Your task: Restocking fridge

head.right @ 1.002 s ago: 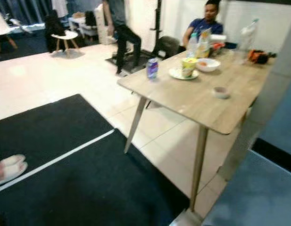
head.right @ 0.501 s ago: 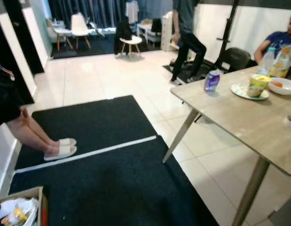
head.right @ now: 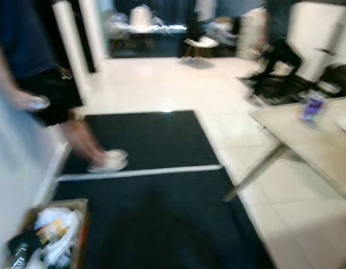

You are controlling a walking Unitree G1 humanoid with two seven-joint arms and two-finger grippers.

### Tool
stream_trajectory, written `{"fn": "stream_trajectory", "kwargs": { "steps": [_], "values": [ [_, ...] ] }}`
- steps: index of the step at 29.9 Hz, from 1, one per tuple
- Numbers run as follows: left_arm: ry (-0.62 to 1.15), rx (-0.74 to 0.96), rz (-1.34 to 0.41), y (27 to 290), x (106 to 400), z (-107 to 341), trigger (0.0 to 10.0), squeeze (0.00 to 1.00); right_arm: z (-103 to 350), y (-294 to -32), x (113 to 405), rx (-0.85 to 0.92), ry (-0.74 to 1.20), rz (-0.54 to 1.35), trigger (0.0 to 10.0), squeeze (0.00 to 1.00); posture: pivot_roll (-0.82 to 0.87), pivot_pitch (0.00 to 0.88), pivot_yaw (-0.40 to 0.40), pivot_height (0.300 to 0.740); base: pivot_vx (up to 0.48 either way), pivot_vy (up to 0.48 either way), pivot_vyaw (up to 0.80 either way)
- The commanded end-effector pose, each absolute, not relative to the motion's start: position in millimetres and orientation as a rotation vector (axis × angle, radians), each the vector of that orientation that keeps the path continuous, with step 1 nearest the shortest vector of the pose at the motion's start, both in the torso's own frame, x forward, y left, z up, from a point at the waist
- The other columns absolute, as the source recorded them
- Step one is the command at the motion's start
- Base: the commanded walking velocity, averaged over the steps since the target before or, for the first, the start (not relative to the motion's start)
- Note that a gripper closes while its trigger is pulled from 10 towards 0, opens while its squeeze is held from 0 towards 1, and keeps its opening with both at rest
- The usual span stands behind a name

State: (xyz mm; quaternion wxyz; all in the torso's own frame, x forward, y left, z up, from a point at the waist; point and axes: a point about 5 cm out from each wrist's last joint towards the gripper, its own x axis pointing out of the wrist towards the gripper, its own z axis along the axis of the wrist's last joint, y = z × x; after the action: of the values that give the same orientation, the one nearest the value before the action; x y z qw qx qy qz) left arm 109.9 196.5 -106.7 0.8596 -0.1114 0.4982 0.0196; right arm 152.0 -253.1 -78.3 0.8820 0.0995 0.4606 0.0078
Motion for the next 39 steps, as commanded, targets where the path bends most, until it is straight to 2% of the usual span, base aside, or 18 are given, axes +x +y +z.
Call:
{"fn": "stream_trajectory", "kwargs": {
  "steps": [1,11,35,39],
  "values": [
    [1.082,-0.239,0.027,192.3,102.8,-109.6,10.0,0.00,-83.2,-252.0,140.8,0.222,0.990,0.000,10.0,0.00,-0.08,0.049,-0.004,0.740,0.000,0.000,0.00],
    [1.071,-0.227,0.007,192.3,106.4,-108.4,10.0,0.00,-84.4,-249.5,139.8,0.218,0.997,0.008,10.0,0.00,-0.08,0.050,-0.004,0.740,0.074,0.000,0.00],
    [1.081,-0.242,-0.013,189.7,103.2,-109.4,10.0,0.00,-87.8,-246.1,133.8,0.221,1.023,0.008,10.0,0.00,-0.09,0.049,-0.003,0.740,0.343,0.000,0.00],
    [1.084,-0.242,-0.014,189.7,102.2,-109.6,10.0,0.00,-88.2,-245.9,133.3,0.230,1.031,0.009,10.0,0.00,-0.09,0.049,-0.003,0.740,0.362,0.000,-0.76]
  ]
}}
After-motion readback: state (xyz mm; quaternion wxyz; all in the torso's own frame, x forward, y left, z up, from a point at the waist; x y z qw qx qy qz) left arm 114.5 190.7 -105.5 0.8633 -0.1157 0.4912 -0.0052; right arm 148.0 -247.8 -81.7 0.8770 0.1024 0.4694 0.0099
